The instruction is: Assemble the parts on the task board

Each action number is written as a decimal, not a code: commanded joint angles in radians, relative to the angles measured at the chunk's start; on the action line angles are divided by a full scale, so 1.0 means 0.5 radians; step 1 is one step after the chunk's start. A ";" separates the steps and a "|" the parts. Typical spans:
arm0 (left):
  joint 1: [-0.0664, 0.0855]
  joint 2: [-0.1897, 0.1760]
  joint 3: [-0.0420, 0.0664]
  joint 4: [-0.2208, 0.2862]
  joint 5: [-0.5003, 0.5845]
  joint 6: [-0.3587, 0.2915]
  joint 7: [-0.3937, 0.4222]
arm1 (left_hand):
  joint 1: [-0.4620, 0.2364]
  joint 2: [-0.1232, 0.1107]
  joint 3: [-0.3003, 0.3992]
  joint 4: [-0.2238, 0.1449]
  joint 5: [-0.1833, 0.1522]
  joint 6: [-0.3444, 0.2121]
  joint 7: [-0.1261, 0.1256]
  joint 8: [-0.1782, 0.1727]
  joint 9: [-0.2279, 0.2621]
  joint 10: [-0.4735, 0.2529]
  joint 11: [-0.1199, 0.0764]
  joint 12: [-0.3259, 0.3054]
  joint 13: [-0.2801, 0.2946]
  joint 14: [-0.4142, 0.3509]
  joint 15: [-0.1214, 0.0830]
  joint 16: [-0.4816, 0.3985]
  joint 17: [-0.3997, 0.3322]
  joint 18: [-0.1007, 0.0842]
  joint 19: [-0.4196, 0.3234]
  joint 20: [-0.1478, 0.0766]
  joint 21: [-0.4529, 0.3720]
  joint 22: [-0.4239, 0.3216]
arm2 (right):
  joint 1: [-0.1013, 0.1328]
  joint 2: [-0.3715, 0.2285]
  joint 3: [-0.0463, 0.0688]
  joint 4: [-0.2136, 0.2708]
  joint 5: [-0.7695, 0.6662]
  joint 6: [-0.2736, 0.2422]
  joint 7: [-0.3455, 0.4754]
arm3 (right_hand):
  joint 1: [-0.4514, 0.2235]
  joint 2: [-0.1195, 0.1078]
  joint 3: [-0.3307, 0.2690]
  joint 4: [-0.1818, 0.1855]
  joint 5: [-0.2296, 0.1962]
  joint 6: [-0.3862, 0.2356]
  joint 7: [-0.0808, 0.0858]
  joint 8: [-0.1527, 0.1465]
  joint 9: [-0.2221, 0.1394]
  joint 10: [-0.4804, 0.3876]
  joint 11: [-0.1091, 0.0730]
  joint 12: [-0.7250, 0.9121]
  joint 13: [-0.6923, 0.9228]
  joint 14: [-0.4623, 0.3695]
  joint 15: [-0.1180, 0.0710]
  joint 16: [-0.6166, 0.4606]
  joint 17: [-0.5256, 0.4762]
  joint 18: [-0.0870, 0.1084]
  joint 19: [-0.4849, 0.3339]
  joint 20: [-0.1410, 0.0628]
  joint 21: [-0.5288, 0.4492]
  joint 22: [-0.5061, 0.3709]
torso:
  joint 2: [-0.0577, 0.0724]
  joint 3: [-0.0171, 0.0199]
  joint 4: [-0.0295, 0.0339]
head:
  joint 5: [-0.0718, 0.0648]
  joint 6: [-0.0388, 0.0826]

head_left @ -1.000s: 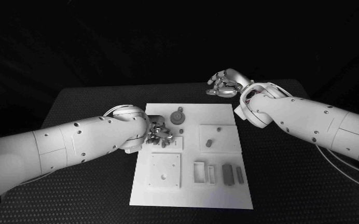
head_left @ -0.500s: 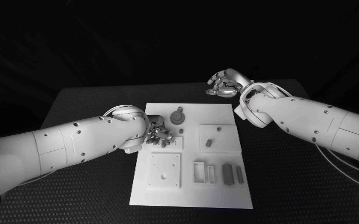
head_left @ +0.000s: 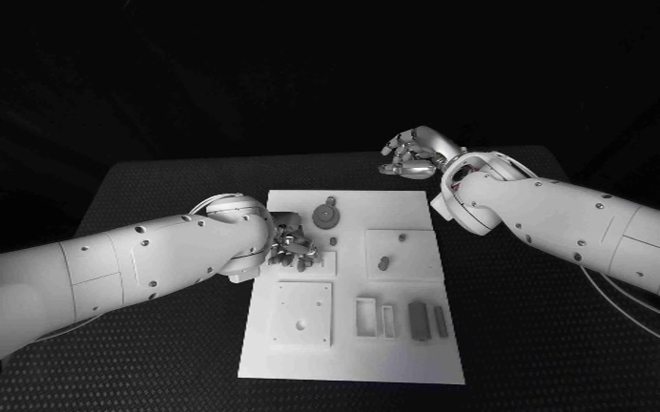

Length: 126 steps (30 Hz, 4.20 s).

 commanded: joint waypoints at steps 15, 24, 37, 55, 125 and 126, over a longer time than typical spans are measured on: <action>-0.023 0.013 -0.013 0.009 0.037 0.029 0.017 | -0.040 -0.111 -0.068 0.063 -0.009 -0.012 0.000 0.005 0.008 -0.001 0.003 -0.007 0.003 0.008 0.003 0.005 -0.002 0.010 -0.009 -0.239 -0.016 0.032 | -0.001 0.000 0.001 0.003 -0.011 0.022 0.010 | 0.005 0.011 -0.008 -0.010 0.008 -0.008 0.027 0.014 -0.003 -0.016 -0.003 0.013 -0.005 -0.011 -0.002 0.007 -0.003 0.032 0.014 0.002 -0.011 0.039 | 0.000 0.0003 0.000 | 0.000 0.000; -0.023 -0.001 -0.012 0.011 0.028 0.031 0.006 | -0.023 -0.147 -0.109 0.064 -0.010 -0.009 -0.002 0.013 0.016 0.003 0.002 0.000 0.007 0.010 0.000 0.013 0.002 0.010 -0.004 -0.240 -0.012 0.035 | -0.001 0.000 0.001 0.001 -0.011 0.022 0.011 | 0.004 0.011 -0.009 -0.010 0.008 -0.008 0.027 0.014 -0.003 -0.016 -0.003 0.014 -0.006 -0.011 -0.001 0.007 -0.003 0.032 0.015 0.002 -0.012 0.039 | -0.001 -0.0006 -0.002 | 0.002 -0.001; -0.023 -0.002 -0.012 0.004 0.023 0.023 0.000 | -0.050 -0.167 -0.409 -0.057 -0.009 -0.014 -0.010 0.025 0.031 -0.006 -0.006 0.016 0.020 0.000 -0.008 0.030 0.009 0.019 -0.021 -0.247 -0.020 0.031 | -0.001 0.001 0.001 0.001 -0.011 0.022 0.011 | 0.001 0.011 -0.010 -0.008 0.008 -0.008 0.028 0.014 -0.003 -0.016 -0.003 0.015 -0.008 -0.011 -0.001 0.007 -0.004 0.032 0.015 0.003 -0.013 0.039 | 0.000 -0.0003 0.000 | -0.005 0.002; -0.017 -0.053 0.053 -0.001 0.043 0.001 0.045 | -0.102 -0.189 -0.511 -0.077 -0.008 -0.121 0.033 -0.034 0.007 -0.105 0.037 -0.091 -0.031 -0.104 0.034 -0.065 -0.037 0.005 -0.113 -0.222 -0.111 0.005 | -0.002 -0.001 0.001 -0.005 -0.011 0.020 0.011 | -0.005 0.008 -0.015 -0.006 0.009 -0.010 0.028 0.014 -0.005 -0.018 -0.002 0.017 -0.011 -0.012 -0.001 0.008 -0.005 0.032 0.016 0.003 -0.016 0.040 | -0.003 -0.0021 0.000 | -0.010 0.012; 0.131 0.248 0.096 -0.789 0.082 0.294 0.268 | 0.079 0.026 -0.749 0.088 -0.006 -0.622 0.093 0.175 -0.099 -0.102 0.076 -0.217 0.063 0.222 -0.010 0.257 0.195 0.182 0.288 -0.266 0.147 0.043 | -0.006 0.015 0.001 -0.046 0.031 0.011 0.033 | -0.009 0.009 -0.024 -0.007 0.014 -0.018 0.031 0.013 -0.009 -0.026 0.000 0.024 -0.025 -0.019 0.001 0.006 -0.012 0.032 0.012 0.005 -0.030 0.042 | 0.015 0.0010 -0.011 | -0.009 0.092; 0.131 0.249 0.096 -0.789 0.082 0.296 0.268 | 0.082 0.027 -0.748 0.087 -0.006 -0.621 0.093 0.175 -0.099 -0.102 0.075 -0.216 0.063 0.222 -0.011 0.257 0.195 0.183 0.287 -0.267 0.148 0.044 | -0.006 0.015 0.001 -0.046 0.031 0.011 0.033 | -0.009 0.009 -0.024 -0.007 0.014 -0.018 0.031 0.013 -0.009 -0.026 0.000 0.024 -0.025 -0.019 0.001 0.006 -0.012 0.032 0.012 0.005 -0.030 0.042 | 0.014 0.0009 -0.011 | -0.010 0.092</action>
